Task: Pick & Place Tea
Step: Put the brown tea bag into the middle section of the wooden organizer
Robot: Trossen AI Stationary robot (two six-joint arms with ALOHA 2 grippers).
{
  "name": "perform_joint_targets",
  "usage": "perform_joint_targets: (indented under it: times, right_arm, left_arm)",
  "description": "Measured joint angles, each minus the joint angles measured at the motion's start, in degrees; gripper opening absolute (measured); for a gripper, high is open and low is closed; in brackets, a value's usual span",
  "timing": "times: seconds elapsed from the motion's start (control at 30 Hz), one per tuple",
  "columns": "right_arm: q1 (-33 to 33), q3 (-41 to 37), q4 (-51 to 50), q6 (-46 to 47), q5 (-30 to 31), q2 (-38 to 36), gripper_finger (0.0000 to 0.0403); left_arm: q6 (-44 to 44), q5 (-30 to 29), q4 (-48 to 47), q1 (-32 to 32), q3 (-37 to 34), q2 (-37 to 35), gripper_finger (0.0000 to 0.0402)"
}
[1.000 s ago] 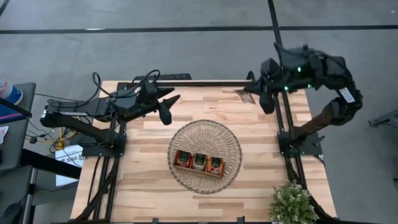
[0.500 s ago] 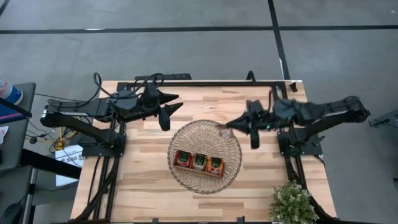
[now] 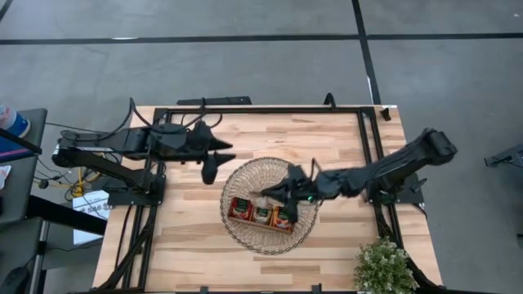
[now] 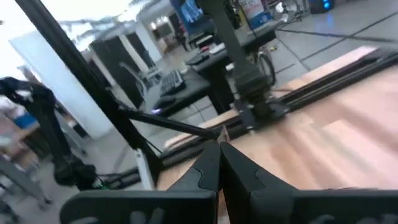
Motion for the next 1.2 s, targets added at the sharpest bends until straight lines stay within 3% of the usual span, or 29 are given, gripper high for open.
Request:
perform_joint_targets:
  times: [0.23, 0.53, 0.87, 1.2]
  right_arm:
    - [5.0, 0.0, 14.0, 6.7, 7.5, 14.0, 0.0]
    - [5.3, 0.0, 20.5, 8.6, 11.8, 22.7, 0.0]
    - [5.0, 0.0, 16.4, 8.6, 11.8, 23.0, 0.0]
    - [5.3, 0.0, 3.8, 7.3, 11.8, 15.7, 0.0]
  left_arm:
    - [-3.3, 12.6, -8.5, 0.0, 0.0, -1.9, 0.0174]
    - [-4.4, 17.7, -9.1, 0.0, 0.0, -4.8, 0.0174]
    - [-6.2, 20.8, -9.7, -0.1, 0.0, -6.2, 0.0174]
    - [-6.2, 21.9, -8.9, -0.1, 0.0, -6.1, 0.0174]
